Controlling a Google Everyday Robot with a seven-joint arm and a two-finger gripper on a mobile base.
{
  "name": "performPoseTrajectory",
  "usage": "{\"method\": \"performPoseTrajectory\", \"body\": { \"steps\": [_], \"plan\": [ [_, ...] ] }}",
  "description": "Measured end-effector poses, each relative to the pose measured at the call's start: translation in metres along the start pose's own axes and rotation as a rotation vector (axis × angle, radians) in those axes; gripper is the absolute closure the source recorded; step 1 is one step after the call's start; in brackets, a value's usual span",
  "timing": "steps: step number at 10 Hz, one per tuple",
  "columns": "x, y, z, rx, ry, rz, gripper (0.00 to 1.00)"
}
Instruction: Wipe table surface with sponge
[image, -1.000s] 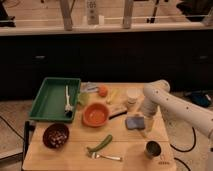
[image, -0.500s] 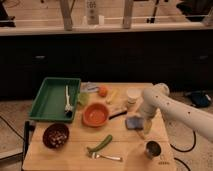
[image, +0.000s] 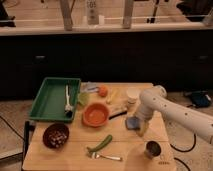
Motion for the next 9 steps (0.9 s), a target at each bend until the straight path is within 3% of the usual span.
{"method": "performPoseTrajectory", "body": {
  "steps": [3,4,5,9],
  "plan": [
    [0.0023,-0.0021,0.0000,0.005,-0.005,-0.001,0.76],
    [0.0030,-0.0020,-0.0001,0.005,-0.003,-0.001,0.89],
    [0.0033,-0.0017,-0.0003,0.004,-0.003,-0.001,0.96],
    [0.0045,0.0001,-0.0008,-0.001,-0.001,0.000,1.00]
  ]
}}
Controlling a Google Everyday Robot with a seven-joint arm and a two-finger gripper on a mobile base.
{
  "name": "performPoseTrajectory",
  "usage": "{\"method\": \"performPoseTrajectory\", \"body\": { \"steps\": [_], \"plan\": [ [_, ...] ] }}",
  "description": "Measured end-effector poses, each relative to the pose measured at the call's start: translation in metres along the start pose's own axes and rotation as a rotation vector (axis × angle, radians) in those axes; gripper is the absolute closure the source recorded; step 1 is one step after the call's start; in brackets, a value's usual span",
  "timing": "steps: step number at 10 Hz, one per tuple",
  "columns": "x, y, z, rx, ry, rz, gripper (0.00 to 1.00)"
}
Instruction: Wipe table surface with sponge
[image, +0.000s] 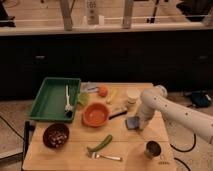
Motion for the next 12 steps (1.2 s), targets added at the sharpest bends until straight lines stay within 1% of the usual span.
{"method": "performPoseTrajectory", "body": {
  "steps": [1,2,3,4,5,6,8,10,12],
  "plan": [
    [0.003,0.001,-0.001,0.002,-0.002,0.001,1.00],
    [0.013,0.006,-0.004,0.005,0.003,0.008,1.00],
    [0.019,0.010,-0.006,0.006,0.002,0.017,1.00],
    [0.023,0.010,-0.009,0.012,0.001,0.026,1.00],
    [0.032,0.011,-0.013,0.026,0.000,0.045,1.00],
    [0.042,0.014,-0.015,0.030,0.001,0.064,1.00],
    [0.055,0.007,-0.021,0.043,0.003,0.086,1.00],
    [0.057,0.000,-0.022,0.036,0.008,0.070,1.00],
    [0.040,-0.012,-0.021,0.034,0.007,0.026,1.00]
  ]
}}
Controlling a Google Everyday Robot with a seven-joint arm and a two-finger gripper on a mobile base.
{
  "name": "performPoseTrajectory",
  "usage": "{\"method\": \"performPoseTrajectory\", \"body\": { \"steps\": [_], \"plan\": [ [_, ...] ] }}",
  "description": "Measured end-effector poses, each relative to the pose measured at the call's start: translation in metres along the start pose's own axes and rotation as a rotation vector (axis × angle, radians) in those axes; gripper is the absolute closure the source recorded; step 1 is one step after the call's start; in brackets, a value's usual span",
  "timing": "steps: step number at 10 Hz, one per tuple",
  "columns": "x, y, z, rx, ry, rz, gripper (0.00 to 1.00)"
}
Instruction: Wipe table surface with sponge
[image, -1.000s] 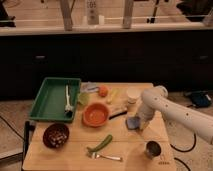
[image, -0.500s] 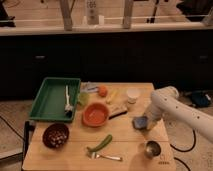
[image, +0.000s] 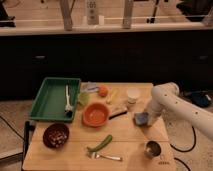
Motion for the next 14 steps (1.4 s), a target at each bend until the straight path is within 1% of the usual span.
{"method": "performPoseTrajectory", "body": {
  "steps": [1,2,3,5,6,7,8,9,10,12,13,14],
  "plan": [
    [-0.018,-0.004,-0.002,-0.001,-0.006,-0.045,1.00],
    [-0.030,-0.003,-0.004,-0.003,-0.011,-0.075,1.00],
    [-0.042,0.004,-0.006,-0.009,-0.018,-0.110,1.00],
    [-0.053,0.029,-0.006,-0.028,-0.027,-0.159,1.00],
    [-0.058,0.049,-0.003,-0.048,-0.030,-0.184,1.00],
    [-0.059,0.061,-0.001,-0.063,-0.030,-0.195,1.00],
    [-0.057,0.072,0.003,-0.078,-0.026,-0.195,1.00],
    [-0.048,0.079,0.004,-0.088,-0.019,-0.180,1.00],
    [-0.032,0.083,0.004,-0.091,-0.005,-0.151,1.00],
    [-0.008,0.074,0.002,-0.087,0.018,-0.105,1.00],
    [0.007,0.056,0.000,-0.080,0.033,-0.074,1.00],
    [0.013,0.045,0.000,-0.075,0.039,-0.060,1.00]
  ]
}}
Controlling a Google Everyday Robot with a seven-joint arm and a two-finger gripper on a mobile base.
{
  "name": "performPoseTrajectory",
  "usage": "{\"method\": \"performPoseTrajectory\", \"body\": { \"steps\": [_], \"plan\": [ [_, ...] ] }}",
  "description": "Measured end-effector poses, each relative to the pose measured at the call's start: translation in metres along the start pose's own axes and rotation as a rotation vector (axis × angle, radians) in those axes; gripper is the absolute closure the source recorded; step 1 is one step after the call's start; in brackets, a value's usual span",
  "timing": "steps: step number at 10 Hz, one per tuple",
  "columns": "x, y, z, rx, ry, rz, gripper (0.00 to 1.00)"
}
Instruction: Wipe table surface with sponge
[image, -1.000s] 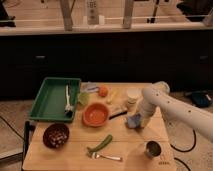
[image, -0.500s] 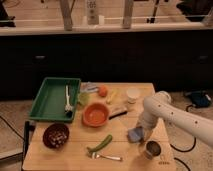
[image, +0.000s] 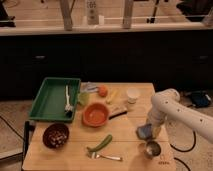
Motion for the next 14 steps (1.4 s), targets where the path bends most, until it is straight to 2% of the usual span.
{"method": "performPoseTrajectory", "body": {
  "steps": [3,5,7,9,10,12,14],
  "plan": [
    [0.000,-0.036,-0.012,0.043,0.009,0.006,1.00],
    [-0.019,-0.046,-0.020,0.079,-0.008,-0.022,1.00],
    [-0.039,-0.047,-0.024,0.096,-0.035,-0.078,1.00],
    [-0.074,-0.039,-0.025,0.096,-0.054,-0.175,1.00],
    [-0.083,-0.029,-0.023,0.084,-0.054,-0.203,1.00],
    [-0.085,-0.014,-0.016,0.065,-0.053,-0.211,1.00],
    [-0.067,-0.005,-0.012,0.051,-0.043,-0.181,1.00]
  ]
}}
